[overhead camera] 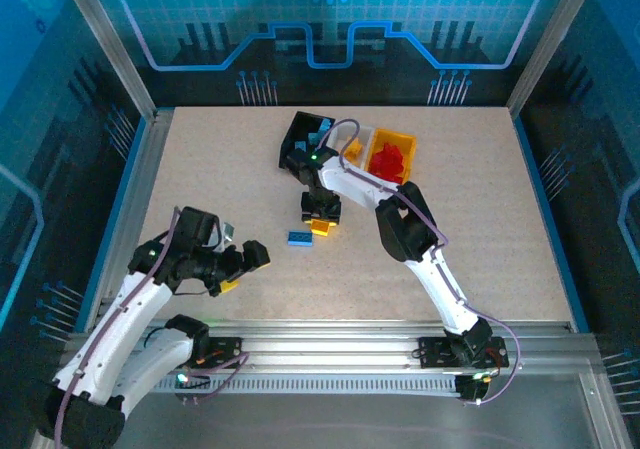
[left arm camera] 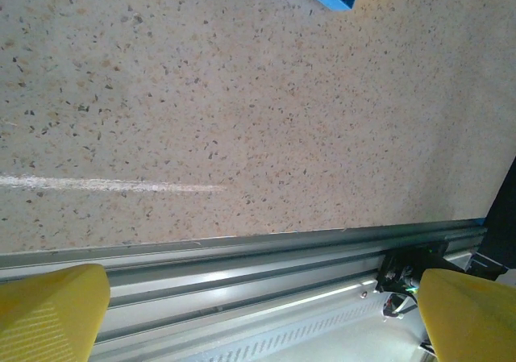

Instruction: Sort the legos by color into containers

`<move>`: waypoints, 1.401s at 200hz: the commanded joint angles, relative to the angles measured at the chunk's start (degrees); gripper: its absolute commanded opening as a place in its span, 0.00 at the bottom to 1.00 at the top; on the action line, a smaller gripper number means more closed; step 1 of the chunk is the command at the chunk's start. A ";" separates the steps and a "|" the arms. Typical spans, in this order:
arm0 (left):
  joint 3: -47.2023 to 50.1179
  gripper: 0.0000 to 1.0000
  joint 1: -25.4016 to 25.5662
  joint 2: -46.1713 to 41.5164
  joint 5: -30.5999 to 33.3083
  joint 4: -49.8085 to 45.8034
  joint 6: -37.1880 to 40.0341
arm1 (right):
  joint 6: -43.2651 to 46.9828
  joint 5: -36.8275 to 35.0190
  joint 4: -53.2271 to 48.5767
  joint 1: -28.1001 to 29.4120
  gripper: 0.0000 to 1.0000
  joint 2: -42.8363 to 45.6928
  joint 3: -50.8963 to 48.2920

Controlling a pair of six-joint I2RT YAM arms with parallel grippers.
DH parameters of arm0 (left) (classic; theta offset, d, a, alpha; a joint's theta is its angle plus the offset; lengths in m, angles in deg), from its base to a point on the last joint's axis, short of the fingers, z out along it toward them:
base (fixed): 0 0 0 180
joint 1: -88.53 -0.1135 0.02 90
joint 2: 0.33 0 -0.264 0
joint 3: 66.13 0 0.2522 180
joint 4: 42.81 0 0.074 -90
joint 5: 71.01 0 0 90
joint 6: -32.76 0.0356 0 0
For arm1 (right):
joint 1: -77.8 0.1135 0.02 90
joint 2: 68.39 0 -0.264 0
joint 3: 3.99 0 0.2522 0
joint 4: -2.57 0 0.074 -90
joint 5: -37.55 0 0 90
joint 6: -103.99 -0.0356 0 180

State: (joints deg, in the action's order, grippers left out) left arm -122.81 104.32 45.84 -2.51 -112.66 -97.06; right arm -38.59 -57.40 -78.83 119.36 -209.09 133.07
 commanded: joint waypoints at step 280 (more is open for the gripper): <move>-10.89 0.99 9.34 7.76 7.22 -6.15 -11.55 | 9.02 19.33 11.49 -24.33 0.73 4.66 15.79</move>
State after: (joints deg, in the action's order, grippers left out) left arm -131.09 112.02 51.29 2.56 -116.73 -109.67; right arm -33.06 -39.28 -66.61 95.82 -211.49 152.85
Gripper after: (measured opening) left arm 0.989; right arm 0.729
